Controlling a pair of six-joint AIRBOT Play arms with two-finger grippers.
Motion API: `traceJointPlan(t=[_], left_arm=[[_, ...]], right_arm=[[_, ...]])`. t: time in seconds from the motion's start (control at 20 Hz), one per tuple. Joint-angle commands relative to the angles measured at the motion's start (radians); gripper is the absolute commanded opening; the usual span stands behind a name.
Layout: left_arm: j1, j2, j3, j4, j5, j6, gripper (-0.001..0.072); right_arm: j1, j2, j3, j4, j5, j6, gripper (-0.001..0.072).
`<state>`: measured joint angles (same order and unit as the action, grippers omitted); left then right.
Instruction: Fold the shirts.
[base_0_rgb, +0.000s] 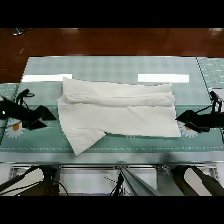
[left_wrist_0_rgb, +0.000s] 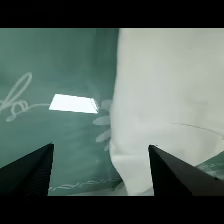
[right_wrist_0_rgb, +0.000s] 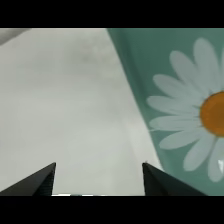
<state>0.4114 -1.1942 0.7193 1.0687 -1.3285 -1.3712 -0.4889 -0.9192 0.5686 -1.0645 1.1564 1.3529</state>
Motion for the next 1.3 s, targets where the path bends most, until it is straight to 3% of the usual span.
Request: traceJointPlan(t=[0.0,0.05,0.3,0.5,0.55,0.6,0.7,0.8,1.05,1.25], left_arm=[[0.044,0.134,-0.261,-0.193,0.091,0.078,0.0703],[0.019,0.141,-0.301,-0.21,0.088,0.107,0.0702],[-0.129,0.138,-0.391,-0.223,0.156,0.077,0.0702],[-0.259,0.138,-0.421,-0.374,0.272,0.149,0.0689],[-0.283,0.138,-0.419,-0.374,0.29,0.149,0.0442],[-0.287,0.138,-0.42,-0.374,0.292,0.156,0.0019],[-0.276,0.138,-0.417,-0.374,0.285,0.19,0.0018],[-0.262,0.138,-0.413,-0.374,0.282,0.194,0.0018],[-0.262,0.138,-0.413,-0.374,0.283,0.193,0.0018],[-0.262,0.138,-0.413,-0.374,0.283,0.193,0.0018]], right_arm=[[-0.014,0.136,-0.122,0.146,-0.035,-0.024,0.062],[-0.014,0.135,-0.122,0.153,-0.035,-0.023,0.062],[-0.014,0.135,-0.121,0.158,-0.03,-0.003,0.062],[-0.014,0.13,-0.086,0.128,-0.021,0.03,0.062],[-0.017,0.121,-0.05,0.063,0.005,0.043,0.062],[-0.029,0.104,0.0,-0.047,0.054,0.064,0.062],[-0.071,0.085,0.071,-0.304,0.147,0.11,0.062],[-0.107,0.085,0.051,-0.521,0.223,0.223,0.0619],[-0.108,-0.006,-0.077,-0.273,0.225,0.108,0.0619],[-0.108,-0.126,-0.077,-0.09,0.102,0.058,0.0619]])
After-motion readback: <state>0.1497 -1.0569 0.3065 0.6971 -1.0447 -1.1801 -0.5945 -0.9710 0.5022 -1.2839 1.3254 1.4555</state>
